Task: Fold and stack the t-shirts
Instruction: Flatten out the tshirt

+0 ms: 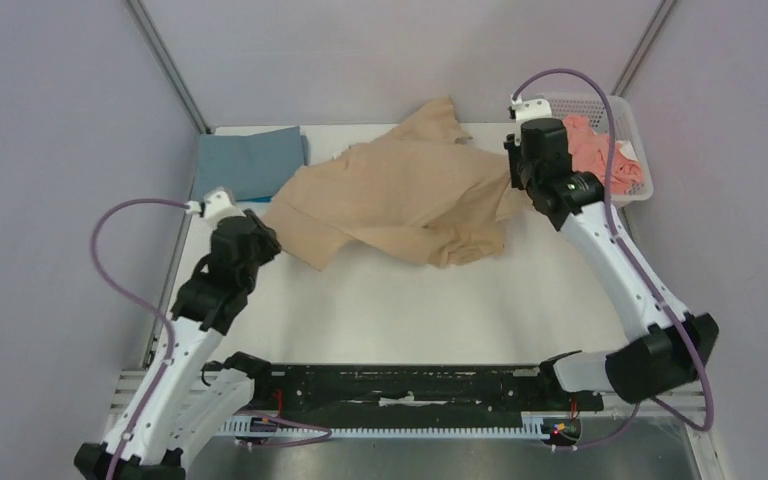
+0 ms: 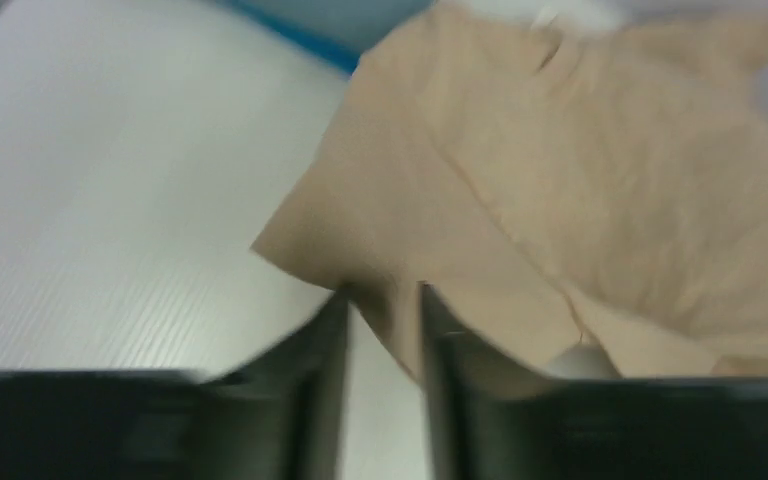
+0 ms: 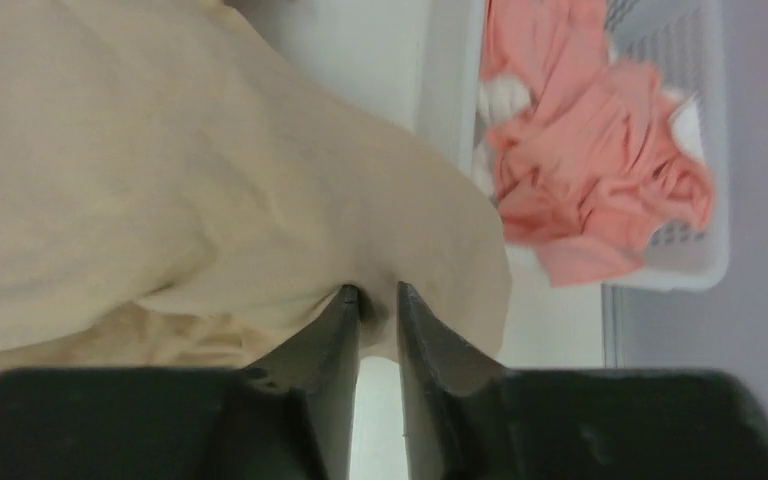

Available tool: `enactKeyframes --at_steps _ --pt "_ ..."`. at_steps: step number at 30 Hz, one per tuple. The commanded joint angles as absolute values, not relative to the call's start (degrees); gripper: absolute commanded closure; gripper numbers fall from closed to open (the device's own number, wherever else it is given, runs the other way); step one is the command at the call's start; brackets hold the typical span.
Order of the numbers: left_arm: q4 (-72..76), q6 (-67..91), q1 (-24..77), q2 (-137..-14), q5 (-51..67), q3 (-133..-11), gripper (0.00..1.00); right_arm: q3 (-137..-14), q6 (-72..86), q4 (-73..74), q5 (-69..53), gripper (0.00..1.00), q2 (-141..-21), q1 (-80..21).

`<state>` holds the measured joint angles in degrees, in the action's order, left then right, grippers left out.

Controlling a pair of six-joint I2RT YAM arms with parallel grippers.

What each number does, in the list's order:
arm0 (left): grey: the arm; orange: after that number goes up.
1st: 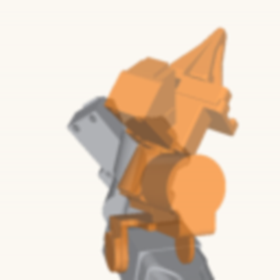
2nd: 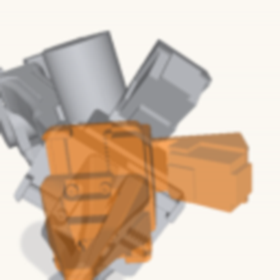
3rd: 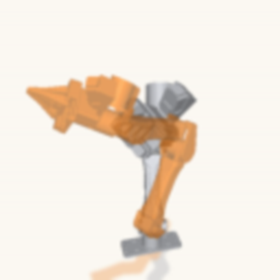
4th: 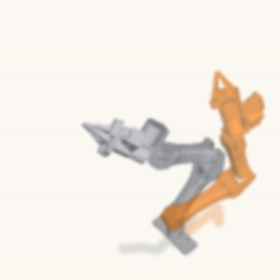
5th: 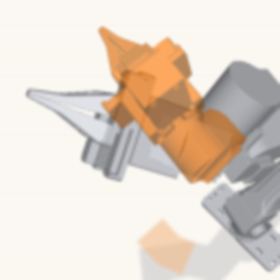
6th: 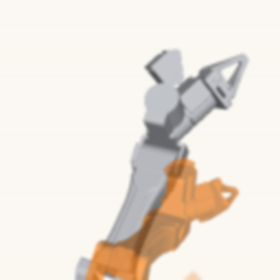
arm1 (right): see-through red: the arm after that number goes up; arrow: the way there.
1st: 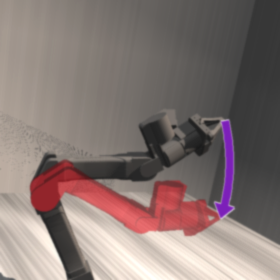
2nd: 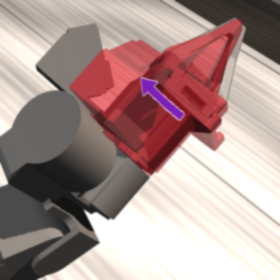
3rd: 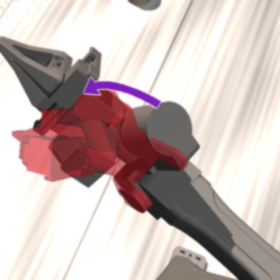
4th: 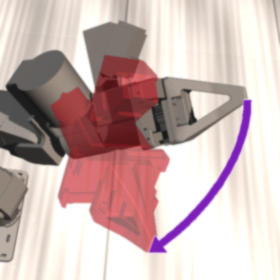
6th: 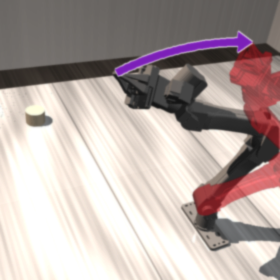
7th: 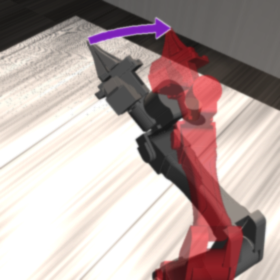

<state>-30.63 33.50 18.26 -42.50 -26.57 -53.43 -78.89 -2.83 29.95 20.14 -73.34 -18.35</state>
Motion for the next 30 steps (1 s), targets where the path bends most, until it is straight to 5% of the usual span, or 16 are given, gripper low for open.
enactKeyframes --at_steps 1,3,8,14,22,30 --pt "-33.54 42.75 18.09 -41.94 -22.25 -43.05 0.31 -78.41 -3.23 35.22 23.54 0.58 -82.9 -16.18" --pt "-38.44 44.77 18.05 -44.21 -24.64 -45.57 0.22 -81.67 -4.1 35.33 25.55 0.31 -88.65 -16.15" --pt "-37.08 42.8 18.11 -46.28 -22.23 -48.48 0.2 -80.49 -2.06 31.31 30.17 0.02 -91.71 -16.13" --pt "-29.28 42.36 18.1 -49.7 -12.3 -42.93 0.19 -61.17 7.02 22.75 20.45 0.02 -76.87 -16.17" --pt "-16.01 43.8 18.08 -60.48 -7.71 -38.43 0.14 -31.25 16.94 9.98 -8.39 0.02 -53.93 -19.59" --pt "-11.77 43.26 17.75 -84.33 -3.03 -47.14 0.16 -25.55 18.26 0.84 -7.67 0.02 -56.81 -31.85"
